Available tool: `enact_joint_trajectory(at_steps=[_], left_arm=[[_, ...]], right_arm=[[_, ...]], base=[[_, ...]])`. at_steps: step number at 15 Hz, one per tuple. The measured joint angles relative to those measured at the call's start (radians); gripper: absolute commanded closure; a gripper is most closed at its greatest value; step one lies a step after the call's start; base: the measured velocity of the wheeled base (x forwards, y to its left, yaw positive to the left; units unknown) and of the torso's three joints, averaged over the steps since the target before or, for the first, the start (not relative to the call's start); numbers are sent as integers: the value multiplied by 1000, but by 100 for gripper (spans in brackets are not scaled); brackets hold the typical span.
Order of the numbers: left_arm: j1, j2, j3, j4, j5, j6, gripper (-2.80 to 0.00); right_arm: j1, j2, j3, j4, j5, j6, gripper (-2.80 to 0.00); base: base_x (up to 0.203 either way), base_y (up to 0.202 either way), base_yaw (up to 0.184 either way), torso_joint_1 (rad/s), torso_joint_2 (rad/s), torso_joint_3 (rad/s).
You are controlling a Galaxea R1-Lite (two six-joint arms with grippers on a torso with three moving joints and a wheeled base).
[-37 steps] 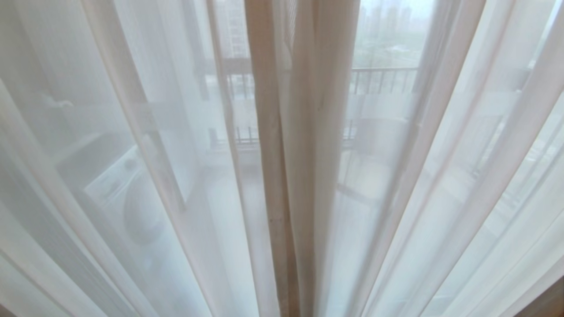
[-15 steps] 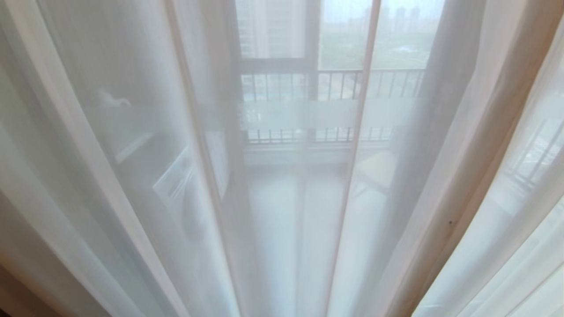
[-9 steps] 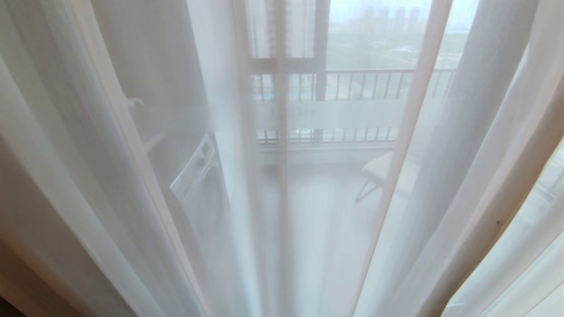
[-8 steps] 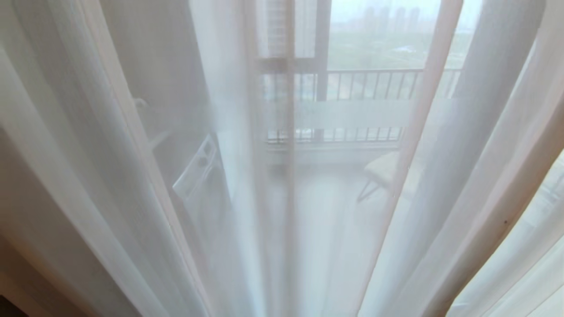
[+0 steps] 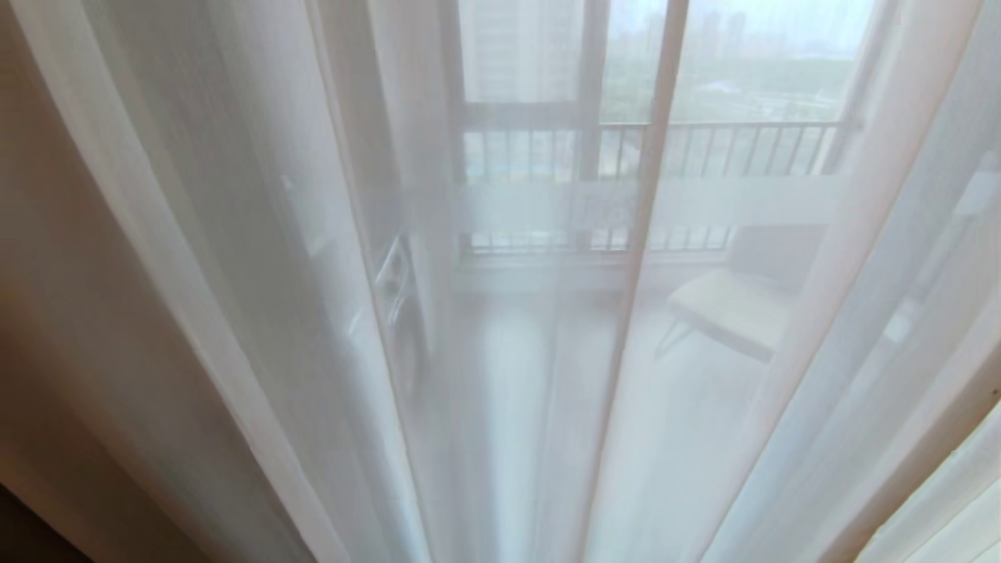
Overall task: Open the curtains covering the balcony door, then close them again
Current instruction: Close the outer curtains on both sides
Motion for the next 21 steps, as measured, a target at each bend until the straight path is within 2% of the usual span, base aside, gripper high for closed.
enact_joint_trajectory(at_steps=[3, 21], left_arm=[[-1, 0, 0, 0, 0, 0, 0], [0, 0, 0, 0, 0, 0, 0]], right_arm=[[0, 0, 0, -1, 0, 0, 0], [0, 0, 0, -1, 0, 0, 0]], base=[[0, 145, 2, 4, 2, 1], [0, 0, 0, 0, 0, 0]])
